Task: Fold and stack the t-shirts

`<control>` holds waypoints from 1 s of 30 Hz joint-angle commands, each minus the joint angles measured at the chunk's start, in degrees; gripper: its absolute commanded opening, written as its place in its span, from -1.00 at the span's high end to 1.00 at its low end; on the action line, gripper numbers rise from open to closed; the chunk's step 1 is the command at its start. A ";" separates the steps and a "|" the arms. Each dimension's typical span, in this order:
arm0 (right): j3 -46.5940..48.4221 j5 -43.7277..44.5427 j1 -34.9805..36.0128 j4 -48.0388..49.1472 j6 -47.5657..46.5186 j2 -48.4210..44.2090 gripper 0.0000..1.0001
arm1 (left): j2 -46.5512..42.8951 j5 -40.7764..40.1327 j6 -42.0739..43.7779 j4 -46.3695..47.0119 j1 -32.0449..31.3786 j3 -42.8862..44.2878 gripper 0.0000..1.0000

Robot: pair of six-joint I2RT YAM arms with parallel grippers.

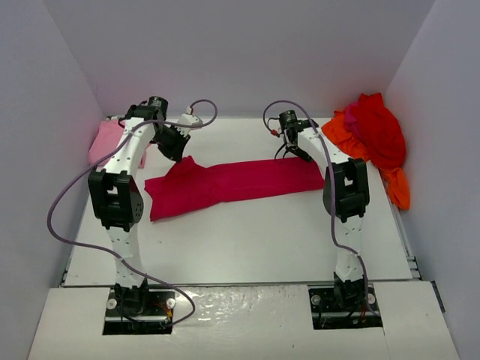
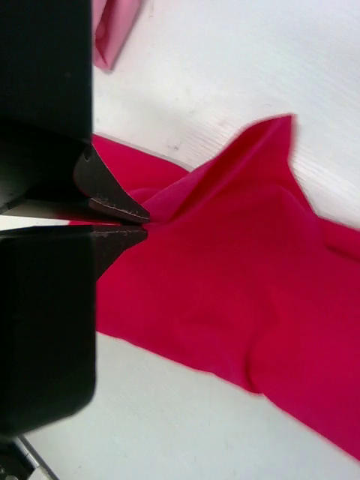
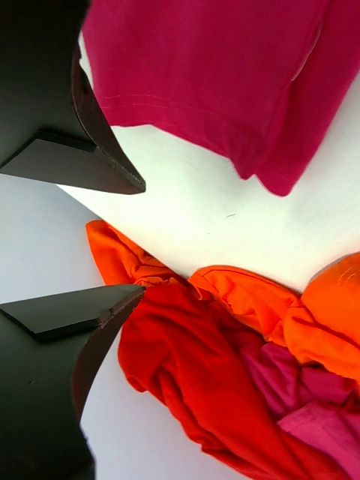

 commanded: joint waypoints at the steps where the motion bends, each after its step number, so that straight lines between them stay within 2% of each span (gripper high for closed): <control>1: -4.14 -0.25 -0.45 0.94 2.69 -6.00 0.04 | -14.09 6.12 5.64 -0.55 -3.17 -8.49 1.00; 6: -6.80 -0.66 -0.29 1.72 3.58 -6.89 0.04 | -21.09 5.42 8.10 2.69 -4.10 -21.38 1.00; 14: -11.46 -2.49 0.97 1.84 5.36 -9.05 -0.05 | -14.80 4.53 12.61 -4.73 -3.97 -29.17 0.98; 20: -13.81 -3.75 2.20 2.59 6.22 -10.58 -0.05 | -17.91 3.50 8.10 6.45 -1.99 -37.10 0.59; 26: -14.41 -4.28 3.24 2.95 7.33 -11.37 -0.05 | -21.21 4.67 6.13 8.12 -1.04 -37.32 0.50; 27: -14.63 -4.48 3.31 2.95 7.35 -11.71 -0.05 | -22.21 4.26 5.83 8.94 -0.36 -37.93 0.44; 29: -14.72 -5.04 3.80 3.29 7.37 -12.28 -0.05 | -25.41 4.11 5.25 11.29 2.12 -38.22 0.09; 30: -14.48 -5.28 3.95 3.30 7.47 -12.43 -0.06 | -26.09 4.35 4.62 11.87 2.89 -37.93 0.06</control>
